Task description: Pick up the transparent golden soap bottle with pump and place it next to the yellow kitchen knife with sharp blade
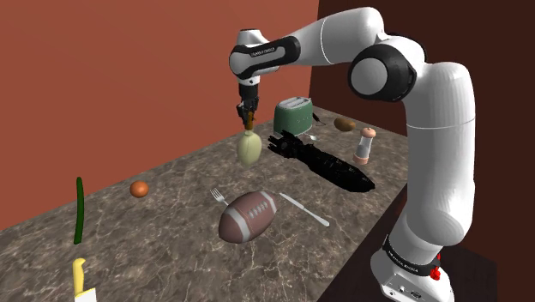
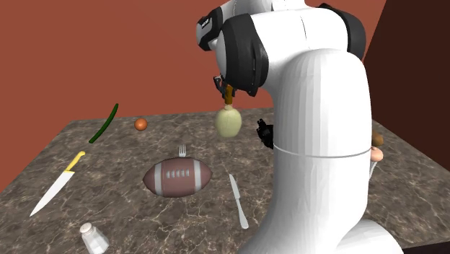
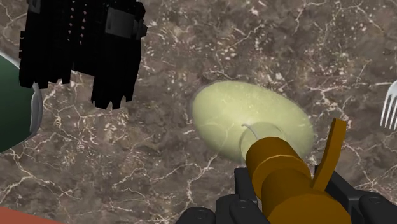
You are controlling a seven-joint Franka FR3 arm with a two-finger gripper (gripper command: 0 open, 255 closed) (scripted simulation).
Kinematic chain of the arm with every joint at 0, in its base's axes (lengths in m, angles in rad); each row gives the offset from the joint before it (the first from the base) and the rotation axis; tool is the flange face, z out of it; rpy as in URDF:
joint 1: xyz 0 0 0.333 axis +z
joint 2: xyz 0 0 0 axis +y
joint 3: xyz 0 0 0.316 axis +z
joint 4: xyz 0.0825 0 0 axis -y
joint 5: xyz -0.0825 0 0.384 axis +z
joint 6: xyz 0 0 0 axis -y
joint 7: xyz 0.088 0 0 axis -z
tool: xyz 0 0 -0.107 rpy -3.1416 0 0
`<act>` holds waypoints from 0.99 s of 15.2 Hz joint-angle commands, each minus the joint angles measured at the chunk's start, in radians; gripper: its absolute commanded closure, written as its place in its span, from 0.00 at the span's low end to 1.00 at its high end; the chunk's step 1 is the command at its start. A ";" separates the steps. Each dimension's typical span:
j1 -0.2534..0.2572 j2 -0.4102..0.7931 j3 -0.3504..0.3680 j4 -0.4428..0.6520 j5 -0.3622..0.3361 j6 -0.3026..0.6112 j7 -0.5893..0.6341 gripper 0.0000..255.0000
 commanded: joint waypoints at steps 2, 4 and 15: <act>0.000 -0.003 0.000 0.038 -0.001 -0.041 0.002 1.00; 0.000 -0.004 0.000 0.064 -0.001 -0.067 0.003 1.00; 0.099 -0.133 0.041 -0.074 -0.032 -0.056 0.146 1.00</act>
